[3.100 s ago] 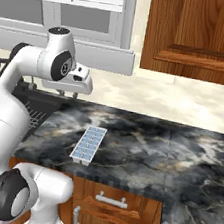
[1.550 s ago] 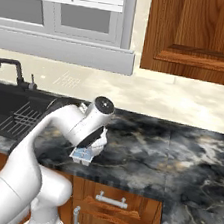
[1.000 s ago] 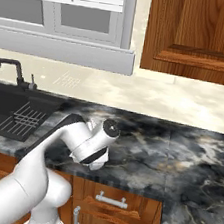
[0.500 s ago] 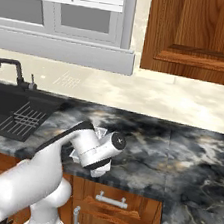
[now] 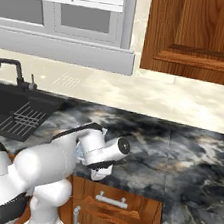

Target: The ice cube tray has been filled with water. Take the tray and place it in the freezer to make ice. Close the freezer door after placing the tray.

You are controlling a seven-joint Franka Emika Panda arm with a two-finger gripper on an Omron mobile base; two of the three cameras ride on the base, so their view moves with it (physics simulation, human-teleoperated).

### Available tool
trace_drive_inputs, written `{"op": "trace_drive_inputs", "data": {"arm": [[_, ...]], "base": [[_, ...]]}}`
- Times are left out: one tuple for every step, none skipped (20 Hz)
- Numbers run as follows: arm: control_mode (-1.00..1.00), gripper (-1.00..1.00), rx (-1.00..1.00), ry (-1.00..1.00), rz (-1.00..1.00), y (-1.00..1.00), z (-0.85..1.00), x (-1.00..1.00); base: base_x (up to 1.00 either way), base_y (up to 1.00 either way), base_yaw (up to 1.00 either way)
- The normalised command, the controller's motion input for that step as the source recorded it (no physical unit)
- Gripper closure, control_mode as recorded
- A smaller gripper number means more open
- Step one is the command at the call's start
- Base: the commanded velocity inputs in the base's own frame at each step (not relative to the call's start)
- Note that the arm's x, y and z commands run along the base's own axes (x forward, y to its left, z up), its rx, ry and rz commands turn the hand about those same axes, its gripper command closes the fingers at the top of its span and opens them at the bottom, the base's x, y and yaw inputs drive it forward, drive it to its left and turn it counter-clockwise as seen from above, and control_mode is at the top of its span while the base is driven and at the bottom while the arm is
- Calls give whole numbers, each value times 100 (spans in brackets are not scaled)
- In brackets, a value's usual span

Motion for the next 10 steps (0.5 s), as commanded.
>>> {"op": "trace_drive_inputs", "data": {"arm": [[-100, -100, 1, 0, 0, 0, -20, 0], [-100, -100, 1, 0, 0, 0, -22, 4], [-100, -100, 1, 0, 0, 0, -20, 2], [-100, -100, 1, 0, 0, 0, -19, 5], [-100, -100, 1, 0, 0, 0, -17, 4], [-100, -100, 0, 0, 0, 0, -13, 1], [-100, -100, 0, 0, 0, 3, -10, 0], [-100, -100, 0, 0, 0, 12, -5, 0], [-100, -100, 0, 0, 0, 21, -3, 0], [-100, -100, 0, 0, 0, 27, 0, 0]], "base": [[0, 0, 0], [0, 0, 0], [0, 0, 0], [0, 0, 0], [0, 0, 0], [0, 0, 0], [0, 0, 0], [0, 0, 0], [0, 0, 0], [0, 0, 0]]}}
